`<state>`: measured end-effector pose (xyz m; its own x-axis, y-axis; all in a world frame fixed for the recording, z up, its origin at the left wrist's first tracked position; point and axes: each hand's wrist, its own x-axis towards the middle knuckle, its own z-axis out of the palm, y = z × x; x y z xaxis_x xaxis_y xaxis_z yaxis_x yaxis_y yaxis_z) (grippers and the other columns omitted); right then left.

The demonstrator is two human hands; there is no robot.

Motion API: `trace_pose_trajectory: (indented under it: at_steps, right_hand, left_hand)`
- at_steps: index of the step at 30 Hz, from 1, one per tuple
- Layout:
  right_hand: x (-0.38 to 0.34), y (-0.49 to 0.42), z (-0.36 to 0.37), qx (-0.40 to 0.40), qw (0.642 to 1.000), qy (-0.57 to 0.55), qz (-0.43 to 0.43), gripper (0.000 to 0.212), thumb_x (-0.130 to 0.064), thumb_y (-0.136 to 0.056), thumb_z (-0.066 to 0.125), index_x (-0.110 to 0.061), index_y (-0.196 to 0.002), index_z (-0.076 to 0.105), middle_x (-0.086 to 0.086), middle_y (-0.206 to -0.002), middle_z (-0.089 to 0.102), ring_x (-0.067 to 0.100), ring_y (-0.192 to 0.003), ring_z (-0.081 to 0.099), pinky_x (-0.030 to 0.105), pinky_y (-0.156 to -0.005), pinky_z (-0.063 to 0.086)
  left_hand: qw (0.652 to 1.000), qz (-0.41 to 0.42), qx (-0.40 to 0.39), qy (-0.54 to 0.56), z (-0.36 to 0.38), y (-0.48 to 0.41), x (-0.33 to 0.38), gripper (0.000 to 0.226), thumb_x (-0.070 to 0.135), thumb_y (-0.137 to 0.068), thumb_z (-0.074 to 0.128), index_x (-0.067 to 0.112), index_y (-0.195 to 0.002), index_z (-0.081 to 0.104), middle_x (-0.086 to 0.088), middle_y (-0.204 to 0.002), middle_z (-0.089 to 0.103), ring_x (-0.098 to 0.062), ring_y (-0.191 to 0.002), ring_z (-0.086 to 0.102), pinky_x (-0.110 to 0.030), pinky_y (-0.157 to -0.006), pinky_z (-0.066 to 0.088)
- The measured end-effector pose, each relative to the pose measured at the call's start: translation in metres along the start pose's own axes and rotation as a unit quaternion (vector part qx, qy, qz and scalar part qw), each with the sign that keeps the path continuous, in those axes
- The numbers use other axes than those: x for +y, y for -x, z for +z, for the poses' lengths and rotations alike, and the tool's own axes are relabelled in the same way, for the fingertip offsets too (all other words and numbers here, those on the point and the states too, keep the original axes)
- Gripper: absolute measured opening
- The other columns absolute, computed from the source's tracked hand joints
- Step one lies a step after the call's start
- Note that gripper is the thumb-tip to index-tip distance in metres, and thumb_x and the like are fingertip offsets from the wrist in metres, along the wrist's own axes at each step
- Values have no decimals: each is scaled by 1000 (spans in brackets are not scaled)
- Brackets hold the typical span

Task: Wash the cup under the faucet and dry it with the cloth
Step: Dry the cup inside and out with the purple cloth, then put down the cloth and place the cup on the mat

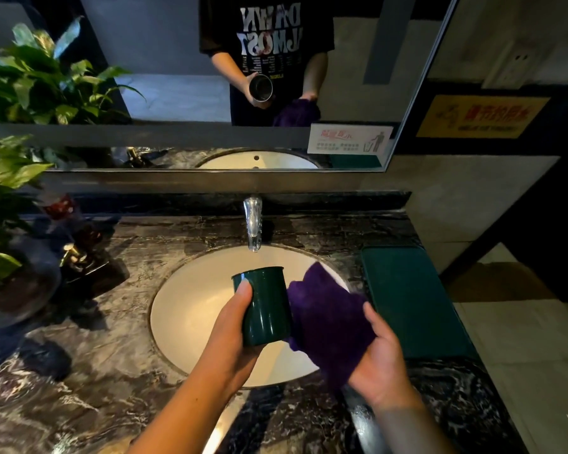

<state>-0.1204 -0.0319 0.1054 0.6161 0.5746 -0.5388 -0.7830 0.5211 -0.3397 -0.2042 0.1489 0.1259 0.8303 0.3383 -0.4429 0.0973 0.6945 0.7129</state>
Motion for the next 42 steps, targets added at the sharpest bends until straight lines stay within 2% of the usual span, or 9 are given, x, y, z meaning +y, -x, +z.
trace_pose_trajectory:
  at_steps: [8, 12, 17, 19, 21, 24, 29, 34, 42]
  right_hand:
    - [-16, 19, -27, 59, 997, 36, -21, 84, -17, -43, 95, -3, -122, 69, 23, -109, 76, 39, -86, 77, 55, -69, 63]
    - [-38, 45, -17, 138, 942, 289, -101, 32, -14, -81, 68, 1, -109, 64, 7, -75, 78, 23, -68, 74, 36, -71, 59]
    - [1, 51, -47, 53, 561, 822, -84, 47, -29, -91, 66, -29, -135, 52, -8, -134, 56, -7, -117, 50, 26, -97, 43]
    - [40, 35, -85, -32, 409, 912, -14, 89, -37, -92, 65, -33, -161, 9, 4, -170, -2, 21, -157, 4, 54, -123, 19]
    - [65, 24, -119, -45, 300, 952, 36, 119, -51, -69, 84, -26, -162, 13, 18, -167, -8, 46, -154, 8, 75, -114, 22]
    - [83, 22, -137, -8, 278, 959, 49, 143, -59, -28, 94, -17, -152, 39, 26, -159, 31, 51, -141, 41, 78, -98, 39]
    - [48, 20, -122, -103, 289, 948, 89, 110, -52, -89, 65, -25, -160, -13, 15, -163, -33, 41, -151, -26, 67, -120, -3]
    - [30, 0, -107, -58, 359, 931, -2, 80, -67, -96, 29, -24, -162, 15, 6, -171, 4, 27, -158, 1, 51, -127, 7]
    - [74, -25, -150, 31, 294, 950, -103, 95, -82, -85, 33, -28, -162, 15, 17, -169, 9, 43, -155, 8, 73, -117, 11]
  left_hand:
    - [999, -17, 28, -8, -15, 4, -12, 53, 50, -83, 58, 16, -124, 64, -28, -129, 65, -38, -112, 63, -51, -94, 52]
    - [999, -35, 28, -19, -18, 6, -19, 56, 51, -84, 57, 17, -128, 61, -27, -133, 62, -37, -116, 61, -52, -98, 51]
    - [999, -40, 24, -28, -12, 7, -27, 58, 50, -85, 55, 14, -130, 60, -26, -125, 66, -34, -110, 63, -52, -99, 50]
    - [999, -35, 22, -32, -14, 7, -29, 60, 51, -86, 53, 13, -133, 59, -23, -118, 68, -32, -104, 67, -50, -96, 52]
    - [998, -40, 24, -40, -16, 8, -33, 61, 52, -87, 53, 13, -133, 59, -21, -116, 69, -30, -102, 68, -50, -95, 52]
    - [996, -61, 37, -44, -18, 12, -41, 55, 52, -84, 54, 16, -125, 62, -20, -112, 71, -31, -102, 68, -50, -96, 52]
    - [995, -77, 52, -42, -20, 18, -50, 53, 52, -83, 54, 18, -123, 62, -18, -110, 70, -31, -101, 67, -48, -89, 55]
    - [995, -78, 41, -51, -24, 19, -52, 58, 54, -86, 52, 16, -130, 60, -19, -114, 66, -31, -106, 64, -48, -93, 54]
    - [993, -94, 39, -65, -30, 18, -59, 53, 54, -84, 51, 19, -122, 64, -14, -104, 72, -27, -98, 67, -46, -94, 52]
